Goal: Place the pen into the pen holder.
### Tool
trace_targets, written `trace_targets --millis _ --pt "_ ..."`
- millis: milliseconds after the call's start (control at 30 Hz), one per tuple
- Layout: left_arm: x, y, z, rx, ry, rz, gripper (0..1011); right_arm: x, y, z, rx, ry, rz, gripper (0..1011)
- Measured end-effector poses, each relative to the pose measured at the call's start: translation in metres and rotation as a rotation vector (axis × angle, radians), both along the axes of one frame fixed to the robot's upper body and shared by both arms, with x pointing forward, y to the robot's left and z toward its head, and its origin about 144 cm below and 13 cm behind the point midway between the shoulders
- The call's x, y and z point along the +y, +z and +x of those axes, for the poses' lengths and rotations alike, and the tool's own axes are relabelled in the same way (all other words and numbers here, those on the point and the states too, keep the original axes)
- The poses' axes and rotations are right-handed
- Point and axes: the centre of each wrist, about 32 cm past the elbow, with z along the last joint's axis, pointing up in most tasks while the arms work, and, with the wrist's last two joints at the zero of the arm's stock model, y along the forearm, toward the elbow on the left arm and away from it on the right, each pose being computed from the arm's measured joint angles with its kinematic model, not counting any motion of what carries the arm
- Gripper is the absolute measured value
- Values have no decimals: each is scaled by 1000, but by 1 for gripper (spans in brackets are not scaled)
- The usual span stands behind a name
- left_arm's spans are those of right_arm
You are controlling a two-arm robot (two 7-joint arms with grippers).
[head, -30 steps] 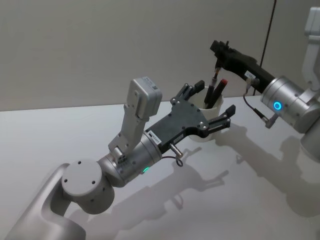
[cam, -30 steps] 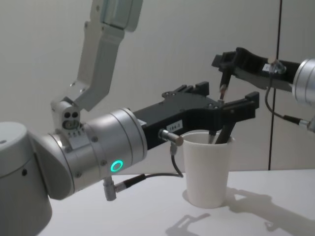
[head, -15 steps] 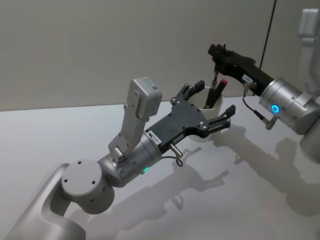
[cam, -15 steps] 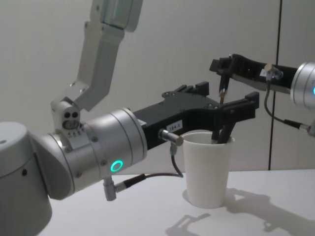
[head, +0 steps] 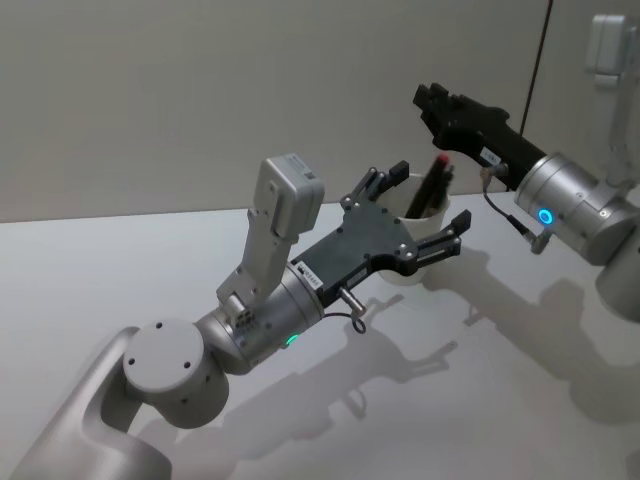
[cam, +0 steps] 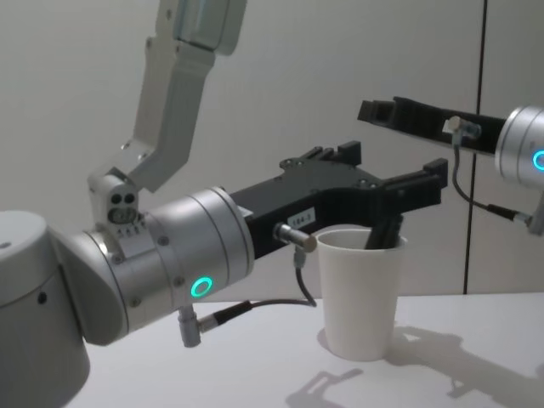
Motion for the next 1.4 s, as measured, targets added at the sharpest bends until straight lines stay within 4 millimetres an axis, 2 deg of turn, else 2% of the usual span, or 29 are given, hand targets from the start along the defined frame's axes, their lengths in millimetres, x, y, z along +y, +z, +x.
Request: trace_targets --millis 367,500,667,700,733,833,867,967,1000,1067,1167,1300,1400 --pt "0 0 0 0 0 0 1001 2 0 4 -38 5 -46 169" --pt "0 0 0 0 0 0 1001 3 0 4 -45 6 -54 270" --pt "0 0 0 0 0 0 1001 3 0 5 -51 8 -63 443" --pt "0 0 0 0 0 0 1001 3 0 5 -51 8 -63 443" --pt "0 0 0 0 0 0 1001 3 0 5 -52 9 -65 501" --pt "0 0 0 0 0 0 1001 3 0 5 -54 9 -68 580" --pt "0 0 0 0 0 0 1001 3 0 5 -55 9 -69 642" --pt "0 0 0 0 0 0 1001 3 0 5 -57 9 -71 701" --pt "0 0 0 0 0 0 1001 3 0 5 -57 10 -72 759" --pt "0 0 0 0 0 0 1001 4 0 5 -58 10 -73 797" --pt "0 0 0 0 0 0 1001 4 0 5 -59 10 -74 907" --pt "0 0 0 0 0 0 1001 4 0 6 -60 11 -75 999" --pt "0 0 0 0 0 0 1001 4 0 6 -60 11 -76 1001"
